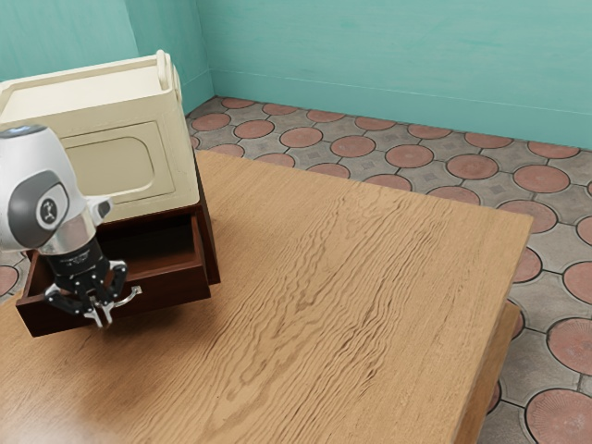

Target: Push the drawer handle with one arm to close the drawer

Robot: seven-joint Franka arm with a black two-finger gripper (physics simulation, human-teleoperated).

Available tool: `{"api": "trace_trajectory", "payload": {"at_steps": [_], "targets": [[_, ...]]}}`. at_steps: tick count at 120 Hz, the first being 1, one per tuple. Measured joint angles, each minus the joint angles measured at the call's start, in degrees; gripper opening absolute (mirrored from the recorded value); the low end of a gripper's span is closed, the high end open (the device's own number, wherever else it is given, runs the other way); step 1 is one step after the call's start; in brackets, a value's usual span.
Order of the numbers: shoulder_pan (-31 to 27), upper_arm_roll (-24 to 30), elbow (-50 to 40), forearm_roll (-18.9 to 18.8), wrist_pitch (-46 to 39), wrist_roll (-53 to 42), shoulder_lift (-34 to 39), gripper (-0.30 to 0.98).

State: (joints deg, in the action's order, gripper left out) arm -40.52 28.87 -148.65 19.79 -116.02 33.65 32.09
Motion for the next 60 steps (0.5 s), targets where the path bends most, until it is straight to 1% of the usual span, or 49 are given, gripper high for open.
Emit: {"api": "trace_trajectory", "payload": {"at_steps": [30,60], "targets": [[-0.01,0.61,0.26,-0.33,-5.98,0.80,-4.66,-0.02],[-0.01,0.42,1.77,-3.27,-10.27,0.79,-7.96,-0.02]]}}
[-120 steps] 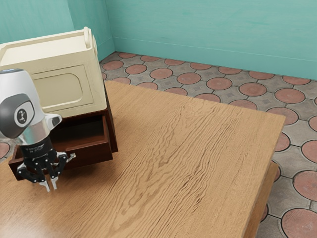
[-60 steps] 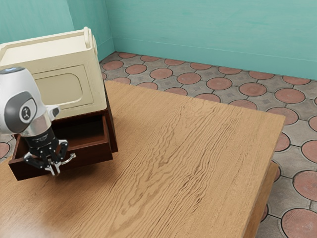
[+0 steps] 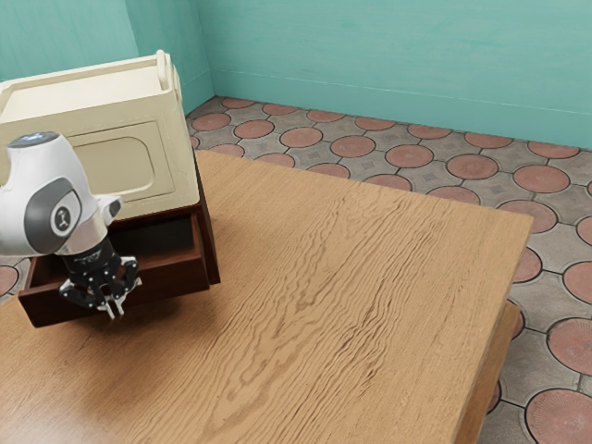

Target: Push the drawer handle with one arm to close the drawer

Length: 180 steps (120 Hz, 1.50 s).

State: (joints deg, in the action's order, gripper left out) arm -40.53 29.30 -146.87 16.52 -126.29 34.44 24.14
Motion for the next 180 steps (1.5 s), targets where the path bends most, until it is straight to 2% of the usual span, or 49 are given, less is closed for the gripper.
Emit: {"api": "trace_trajectory", "payload": {"at_steps": [53,110,148,180], "targets": [[-0.05,-1.52,1.23,-3.51,-9.82,-0.12,-4.49,-0.02],[-0.05,-4.05,4.41,-10.58,-18.63,-0.28,-8.73,-0.02],[-0.15,-5.73,4.55,-18.89,-23.62,-0.38,-9.91,-0.02],[-0.11,-5.84,4.57,-20.90,-25.69,-0.38,-12.43,-0.02]]}}
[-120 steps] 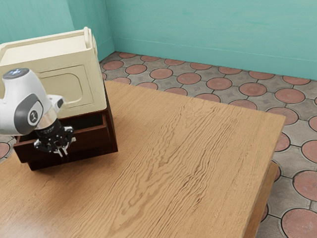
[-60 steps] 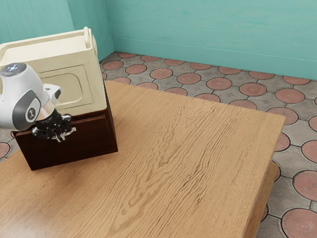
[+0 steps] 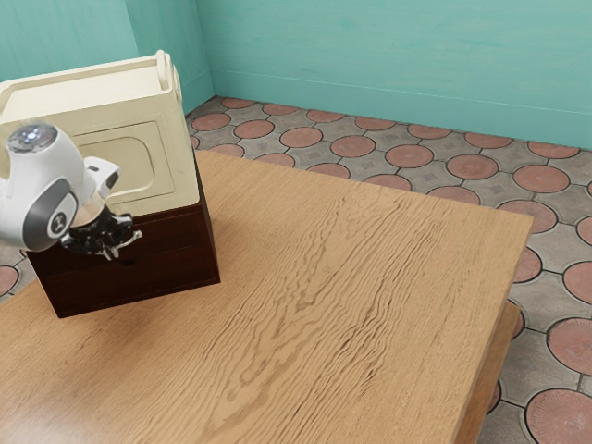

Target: Push the drawer handle with one arm to close the drawer

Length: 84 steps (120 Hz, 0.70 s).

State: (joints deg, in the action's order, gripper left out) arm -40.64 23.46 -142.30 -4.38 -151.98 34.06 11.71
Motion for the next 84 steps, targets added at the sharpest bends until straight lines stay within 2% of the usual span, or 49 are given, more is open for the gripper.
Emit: {"api": "trace_trajectory", "payload": {"at_steps": [10,18,26,32,38,42,49,58,65,69,75,84], "targets": [[-0.01,0.29,-1.24,-0.01,-0.30,0.14,0.70,-0.02],[0.66,3.16,-3.98,0.51,1.40,0.86,4.69,0.00],[3.66,7.29,-4.84,6.06,7.26,1.62,10.95,0.02],[8.99,9.26,-4.64,12.06,14.09,2.45,16.40,0.03],[16.57,9.95,-1.87,16.89,21.16,3.55,18.64,0.05],[21.19,10.12,1.16,19.21,25.41,4.29,18.14,0.07],[25.42,9.62,13.56,21.02,32.28,5.45,10.56,0.13],[27.33,6.01,34.40,17.46,40.00,5.97,-3.09,0.25],[30.50,-1.85,44.16,15.61,44.47,5.43,-9.37,0.35],[34.10,-8.62,48.76,14.90,46.94,4.42,-11.76,0.40],[35.89,-15.80,53.24,14.03,50.61,1.99,-13.15,0.46],[33.49,-21.72,58.30,12.68,56.40,-1.97,-12.73,0.53]]}}
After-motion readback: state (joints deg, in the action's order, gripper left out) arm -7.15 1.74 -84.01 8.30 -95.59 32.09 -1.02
